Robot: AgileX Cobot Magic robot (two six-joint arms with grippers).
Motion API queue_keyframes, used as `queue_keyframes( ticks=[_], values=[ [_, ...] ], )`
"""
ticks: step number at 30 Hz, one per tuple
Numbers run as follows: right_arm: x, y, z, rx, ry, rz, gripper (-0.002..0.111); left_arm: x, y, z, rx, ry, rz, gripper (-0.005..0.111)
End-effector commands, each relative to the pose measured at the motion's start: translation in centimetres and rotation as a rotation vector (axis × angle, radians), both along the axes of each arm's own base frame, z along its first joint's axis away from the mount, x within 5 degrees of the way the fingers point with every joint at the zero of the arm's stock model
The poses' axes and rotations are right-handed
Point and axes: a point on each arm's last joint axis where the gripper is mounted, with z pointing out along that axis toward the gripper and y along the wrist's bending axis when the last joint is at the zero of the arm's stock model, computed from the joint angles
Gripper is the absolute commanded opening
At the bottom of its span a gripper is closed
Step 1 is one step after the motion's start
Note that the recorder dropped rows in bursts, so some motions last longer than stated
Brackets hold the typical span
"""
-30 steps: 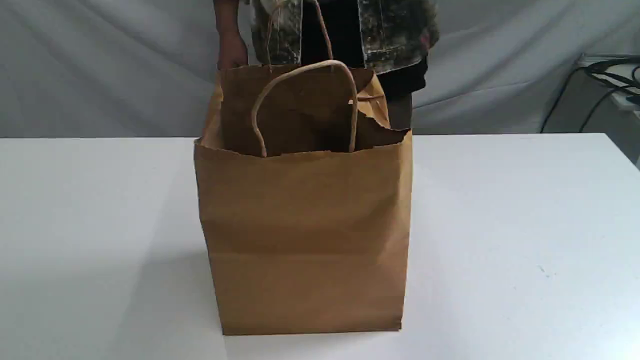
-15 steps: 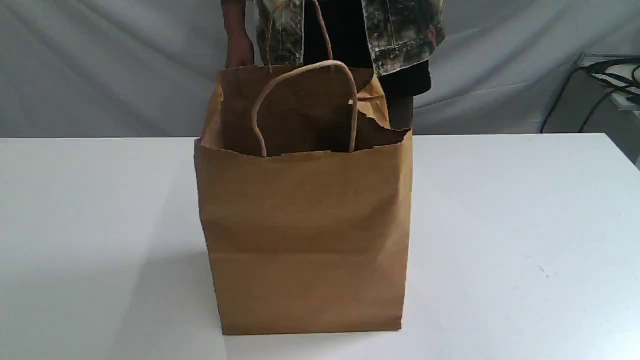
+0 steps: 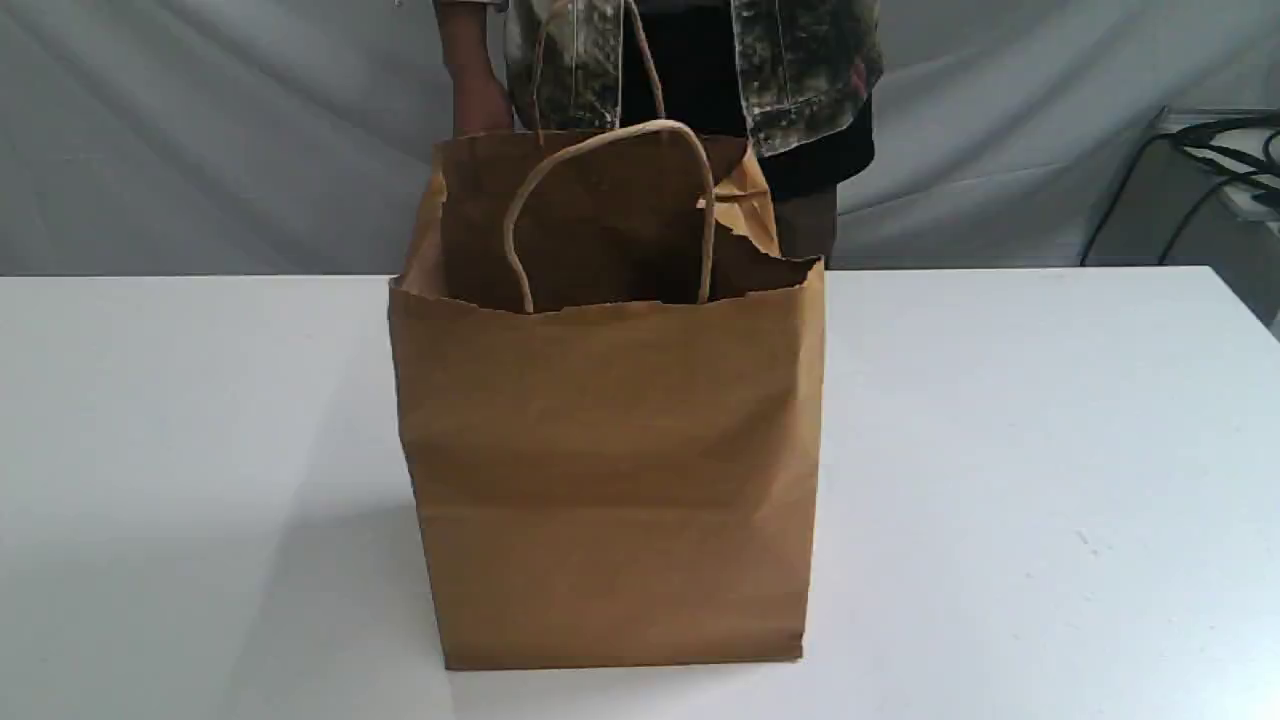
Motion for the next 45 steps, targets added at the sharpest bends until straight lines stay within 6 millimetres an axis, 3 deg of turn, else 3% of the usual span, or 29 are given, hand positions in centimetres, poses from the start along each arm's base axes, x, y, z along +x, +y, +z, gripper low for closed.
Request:
queue_keyframes(
  ticks=[1,4,8,14,22,27,33,38,45],
  values=[
    [0.6,0.6,-0.8,0.013,0.107,0.088,0.0,1.0,-0.6,-1.7,0.018,0.043,0.008,0.0],
    [0.9,1.1,-1.5,0.016,0.188,0.151,0.0,2.0,-1.3,-2.6,-0.003,0.131,-0.009,0.0],
    [1.3,1.4,-2.7,0.04,0.323,0.182,0.0,3.9,-3.5,-2.6,-0.1,0.075,-0.113,0.0],
    [1.5,1.3,-3.8,0.042,0.451,0.173,0.0,8.7,-6.4,-4.3,-0.256,-0.024,-0.141,0.0],
    [1.5,1.3,-3.8,-0.063,0.46,0.133,0.0,13.7,-8.6,-9.3,-0.367,-0.102,-0.08,0.0],
    [1.6,1.0,-4.2,-0.098,0.509,0.082,0.0,16.1,-10.0,-14.8,-0.397,0.114,-0.084,0.0],
    [1.6,0.8,-4.5,-0.098,0.549,0.063,0.0,16.9,-10.1,-16.7,-0.501,0.083,-0.08,0.0],
    [2.1,0.8,-4.9,-0.1,0.569,0.06,0.0,17.4,-10.7,-19.2,-0.429,0.258,-0.071,0.0],
    [6.9,2.3,-8.3,-0.057,0.604,0.214,0.0,17.7,-11.0,-21.1,-0.397,0.321,-0.058,0.0]
  ],
)
